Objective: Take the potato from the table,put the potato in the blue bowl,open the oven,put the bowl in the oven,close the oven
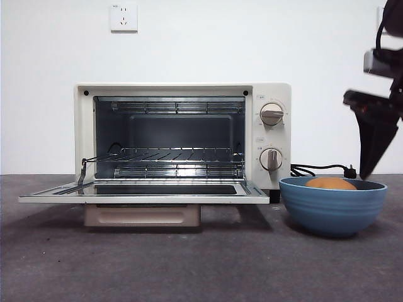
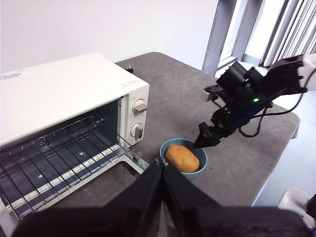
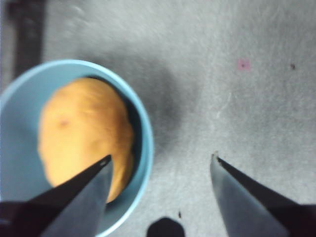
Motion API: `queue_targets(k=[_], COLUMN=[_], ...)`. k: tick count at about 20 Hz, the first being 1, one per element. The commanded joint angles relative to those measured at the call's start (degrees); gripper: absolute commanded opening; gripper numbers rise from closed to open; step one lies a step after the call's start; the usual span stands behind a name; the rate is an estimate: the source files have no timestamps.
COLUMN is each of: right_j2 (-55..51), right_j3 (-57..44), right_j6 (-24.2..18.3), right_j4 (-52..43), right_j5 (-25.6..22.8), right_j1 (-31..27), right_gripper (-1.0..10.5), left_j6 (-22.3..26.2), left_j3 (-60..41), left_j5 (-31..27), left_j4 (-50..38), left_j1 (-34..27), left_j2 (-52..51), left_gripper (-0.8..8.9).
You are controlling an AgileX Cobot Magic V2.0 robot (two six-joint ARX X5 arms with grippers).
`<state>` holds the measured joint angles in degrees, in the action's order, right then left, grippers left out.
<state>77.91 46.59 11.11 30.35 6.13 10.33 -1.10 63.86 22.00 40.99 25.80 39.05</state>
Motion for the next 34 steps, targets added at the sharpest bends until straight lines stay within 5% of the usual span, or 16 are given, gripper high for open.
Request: queue_targets(k=[1, 7, 17, 25, 28, 34], right_j2=[2.75, 3.96, 1.6, -3.69, 1.4, 18.27], right_j3=[-0.35, -0.35, -0.33, 9.07, 15.67, 31.54], right_j6=[-0.68, -0.72, -0.55, 3.56, 4.46, 4.52], right_j4=[-1.6, -4.39, -2.45, 2.54, 1.53, 1.62], right_j5=[1.66, 2.97, 6.1, 1.14, -2.56, -5.25], right_j1=[-0.2, -0.15, 0.68, 17.62, 22.95, 23.98], right_gripper=[2.7, -0.1, -0.1, -0.1, -0.1, -0.1], left_j6=[-0.61, -0.66, -0.17, 1.62, 1.84, 2.67], left_j3=[0.07, 0.07, 0.07, 0.07, 0.07, 0.07], left_j5=[0.02, -0.02, -1.18, -3.85, -3.85, -3.76], left_j4=[0.31, 0.68, 1.97, 4.66, 4.94, 6.08], left_j1=[0.11, 0.11, 0.11, 0.11, 0.11, 0.11], left_j2=[0.02, 0.02, 0.02, 0.02, 0.02, 0.02], left_gripper=[-0.08, -0.08, -0.08, -0.08, -0.08, -0.08])
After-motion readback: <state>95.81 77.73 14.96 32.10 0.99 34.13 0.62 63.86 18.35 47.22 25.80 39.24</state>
